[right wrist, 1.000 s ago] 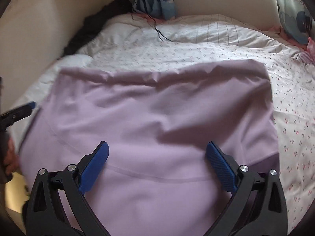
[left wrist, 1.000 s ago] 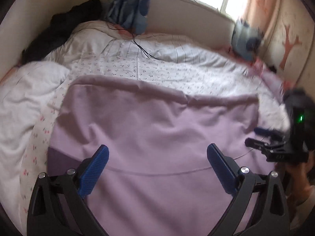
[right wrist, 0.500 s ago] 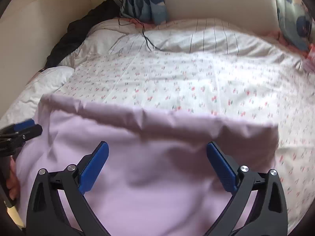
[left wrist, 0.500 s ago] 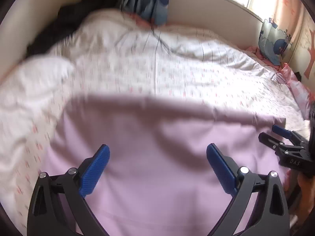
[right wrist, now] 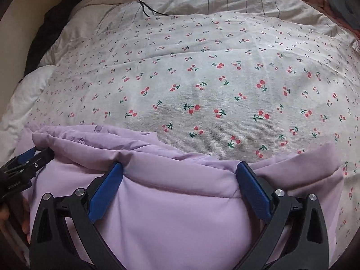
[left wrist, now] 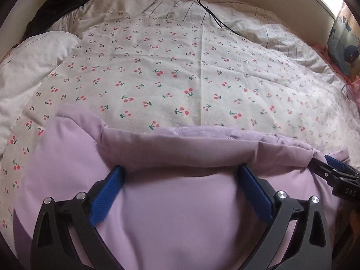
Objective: Fold large clothes
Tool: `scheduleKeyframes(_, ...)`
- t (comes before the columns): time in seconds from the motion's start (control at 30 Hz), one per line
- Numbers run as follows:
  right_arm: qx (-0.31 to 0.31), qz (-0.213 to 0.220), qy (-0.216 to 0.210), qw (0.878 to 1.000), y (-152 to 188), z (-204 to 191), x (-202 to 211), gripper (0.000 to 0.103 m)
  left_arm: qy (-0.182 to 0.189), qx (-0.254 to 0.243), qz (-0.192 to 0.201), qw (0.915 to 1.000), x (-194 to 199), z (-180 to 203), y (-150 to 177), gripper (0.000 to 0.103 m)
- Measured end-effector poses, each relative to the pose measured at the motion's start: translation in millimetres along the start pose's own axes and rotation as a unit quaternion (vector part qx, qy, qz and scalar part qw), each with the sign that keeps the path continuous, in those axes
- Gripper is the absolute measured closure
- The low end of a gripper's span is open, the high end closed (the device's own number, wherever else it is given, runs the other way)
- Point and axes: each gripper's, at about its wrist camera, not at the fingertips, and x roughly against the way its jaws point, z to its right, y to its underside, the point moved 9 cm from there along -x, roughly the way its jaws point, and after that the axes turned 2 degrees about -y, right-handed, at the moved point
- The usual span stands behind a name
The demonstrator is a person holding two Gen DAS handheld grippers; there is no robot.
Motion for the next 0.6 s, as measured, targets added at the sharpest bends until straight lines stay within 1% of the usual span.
scheduleKeyframes(0.03, -0.002, 0.025, -0.024, 0.999, -8, -14, 12, 0.006, 0.0, 0.005, 0.013, 0.9999, 11, -2, -3, 0.006)
scheduleKeyframes(0.07, 0.009, 0.04, -0.049, 0.998, -13, -30, 19, 0.007, -0.004, 0.003, 0.026, 0.9996, 23, -2, -5, 0.006)
scheduleKeyframes(0.1, 0.029, 0.042, -0.057, 0.997, -13, -46, 20, 0.007, -0.015, -0.009, 0.043, 0.9989, 31, -1, -10, 0.006)
scheduleKeyframes(0.13, 0.047, 0.034, -0.056, 0.997, -12, -59, 15, 0.007, -0.03, -0.021, 0.049, 0.9981, 32, -2, -12, 0.006)
scheduleKeyframes(0.17, 0.068, 0.019, -0.046, 0.996, -8, -70, 4, 0.007, -0.037, -0.024, 0.044, 0.998, 28, -3, -12, 0.006)
scheduleKeyframes(0.2, 0.092, -0.01, -0.01, 0.996, -1, -76, -16, 0.007, -0.031, -0.017, 0.034, 0.9988, 19, -6, -10, 0.006)
scheduleKeyframes(0.23, 0.101, -0.032, 0.004, 0.994, 6, -76, -33, 0.006, -0.025, -0.009, 0.027, 0.9993, 11, -9, -7, 0.006)
scheduleKeyframes(0.27, 0.097, -0.044, 0.003, 0.994, 11, -74, -48, 0.006, -0.016, 0.001, 0.019, 0.9997, 1, -12, -4, 0.006)
scheduleKeyframes(0.33, 0.082, -0.044, -0.005, 0.996, 10, -69, -57, 0.006, -0.006, 0.012, 0.017, 0.9998, -9, -14, -2, 0.006)
scheduleKeyframes(0.4, 0.083, -0.059, -0.009, 0.995, 10, -67, -56, 0.006, -0.012, 0.007, 0.014, 0.9998, -13, -12, 0, 0.006)
scheduleKeyframes(0.43, 0.082, -0.066, -0.015, 0.994, 10, -66, -52, 0.006, -0.007, 0.007, 0.012, 0.9999, -12, -11, 0, 0.006)
scheduleKeyframes(0.47, 0.081, -0.07, -0.023, 0.994, 9, -63, -40, 0.007, 0.005, 0.009, 0.005, 0.9999, -8, -12, 0, 0.006)
scheduleKeyframes(0.5, 0.078, -0.065, -0.025, 0.995, 8, -61, -31, 0.007, 0.014, 0.012, -0.002, 0.9998, -2, -14, 1, 0.006)
scheduleKeyframes(0.53, 0.072, -0.047, -0.027, 0.996, 4, -58, -10, 0.007, 0.018, 0.015, -0.002, 0.9997, 11, -19, 2, 0.006)
scheduleKeyframes(0.57, 0.068, -0.016, -0.03, 0.997, 2, -48, 18, 0.007, 0.013, 0.012, 0.009, 0.9998, 27, -26, 3, 0.006)
scheduleKeyframes(0.6, 0.065, 0.008, -0.024, 0.998, 1, -36, 40, 0.007, 0.004, 0.007, 0.022, 0.9997, 41, -33, 5, 0.006)
